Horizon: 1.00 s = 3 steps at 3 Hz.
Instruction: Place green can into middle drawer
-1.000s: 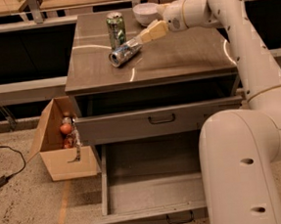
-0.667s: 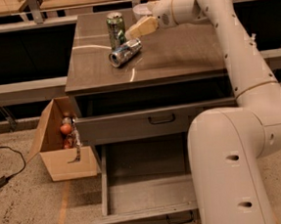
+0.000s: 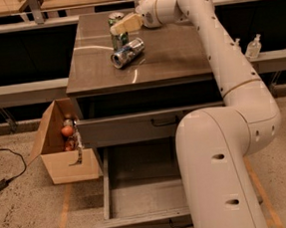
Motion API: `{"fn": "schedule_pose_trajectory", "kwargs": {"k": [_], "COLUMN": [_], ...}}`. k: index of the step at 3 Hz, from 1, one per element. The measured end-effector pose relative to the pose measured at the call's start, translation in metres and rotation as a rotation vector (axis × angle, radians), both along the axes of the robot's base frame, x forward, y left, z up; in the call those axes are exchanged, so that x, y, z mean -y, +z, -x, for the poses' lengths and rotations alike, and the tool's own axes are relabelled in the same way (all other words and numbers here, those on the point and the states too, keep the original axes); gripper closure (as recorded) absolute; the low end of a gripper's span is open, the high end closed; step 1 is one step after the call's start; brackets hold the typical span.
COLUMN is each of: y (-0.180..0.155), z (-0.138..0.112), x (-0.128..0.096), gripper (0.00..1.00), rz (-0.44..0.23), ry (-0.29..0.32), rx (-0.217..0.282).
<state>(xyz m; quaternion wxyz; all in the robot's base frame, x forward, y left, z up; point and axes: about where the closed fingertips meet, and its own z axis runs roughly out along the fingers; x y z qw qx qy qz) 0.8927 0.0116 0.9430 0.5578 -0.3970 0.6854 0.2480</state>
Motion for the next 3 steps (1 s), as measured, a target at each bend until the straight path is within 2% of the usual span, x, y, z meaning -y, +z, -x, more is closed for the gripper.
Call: {"fn": "schedule_pose_trajectory", "kwargs": {"k": [1, 2, 3], "y": [-0.007, -0.017, -0.02], "z": [-0.015, -0.02, -0.022], "x": [-0.018, -0.034, -0.045], "gripper": [0.0, 0.16, 0.39], "rz": [-0.027, -0.036, -0.058], "ry": [-0.038, -0.035, -0.019], "rx": [-0.005, -0.012, -0.003]}}
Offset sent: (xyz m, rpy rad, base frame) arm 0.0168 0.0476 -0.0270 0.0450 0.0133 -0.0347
